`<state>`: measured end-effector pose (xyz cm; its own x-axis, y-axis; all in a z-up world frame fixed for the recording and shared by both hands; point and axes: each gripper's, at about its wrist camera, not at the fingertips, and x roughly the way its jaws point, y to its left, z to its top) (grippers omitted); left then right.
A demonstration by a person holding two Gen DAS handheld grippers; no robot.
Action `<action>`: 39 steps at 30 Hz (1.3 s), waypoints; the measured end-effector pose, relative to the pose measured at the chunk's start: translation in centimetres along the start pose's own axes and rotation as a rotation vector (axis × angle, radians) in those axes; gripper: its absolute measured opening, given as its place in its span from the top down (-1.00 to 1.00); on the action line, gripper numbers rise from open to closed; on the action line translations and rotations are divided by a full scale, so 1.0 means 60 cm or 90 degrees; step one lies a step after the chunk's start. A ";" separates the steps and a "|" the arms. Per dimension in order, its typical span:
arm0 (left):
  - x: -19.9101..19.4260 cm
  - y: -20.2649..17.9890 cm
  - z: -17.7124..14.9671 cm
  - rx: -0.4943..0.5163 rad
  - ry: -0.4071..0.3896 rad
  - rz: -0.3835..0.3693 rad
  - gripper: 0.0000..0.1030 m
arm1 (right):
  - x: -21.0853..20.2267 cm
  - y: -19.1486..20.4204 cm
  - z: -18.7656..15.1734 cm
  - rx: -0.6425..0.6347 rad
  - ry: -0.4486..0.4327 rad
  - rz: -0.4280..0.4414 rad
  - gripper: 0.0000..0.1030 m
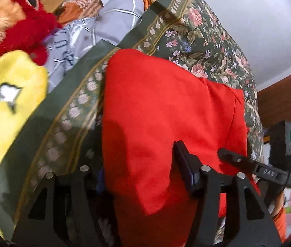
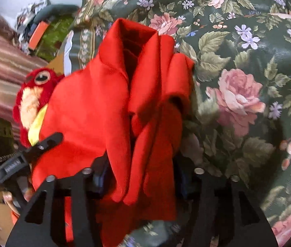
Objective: Fold large clothes
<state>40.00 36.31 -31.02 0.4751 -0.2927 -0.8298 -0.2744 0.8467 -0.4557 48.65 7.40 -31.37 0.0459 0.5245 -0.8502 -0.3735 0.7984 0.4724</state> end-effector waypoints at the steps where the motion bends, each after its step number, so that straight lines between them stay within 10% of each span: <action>1: -0.009 -0.003 -0.008 0.010 -0.005 0.013 -0.18 | -0.009 0.003 -0.008 -0.012 0.001 -0.012 -0.04; 12: -0.093 -0.018 -0.107 0.024 -0.037 0.076 -0.42 | -0.099 0.020 -0.108 -0.128 -0.035 -0.130 -0.38; 19: -0.181 -0.088 -0.166 0.081 -0.089 0.147 -0.42 | -0.217 0.046 -0.149 -0.106 -0.109 -0.092 -0.39; 39: -0.629 -0.348 -0.434 0.241 -0.565 0.074 -0.42 | -0.602 0.272 -0.427 -0.266 -0.596 0.028 -0.38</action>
<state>6.03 18.12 1.44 0.9625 0.1116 -0.2473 -0.1455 0.9816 -0.1235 17.15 -6.12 1.08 0.6621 0.7140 -0.2276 -0.6769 0.7001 0.2274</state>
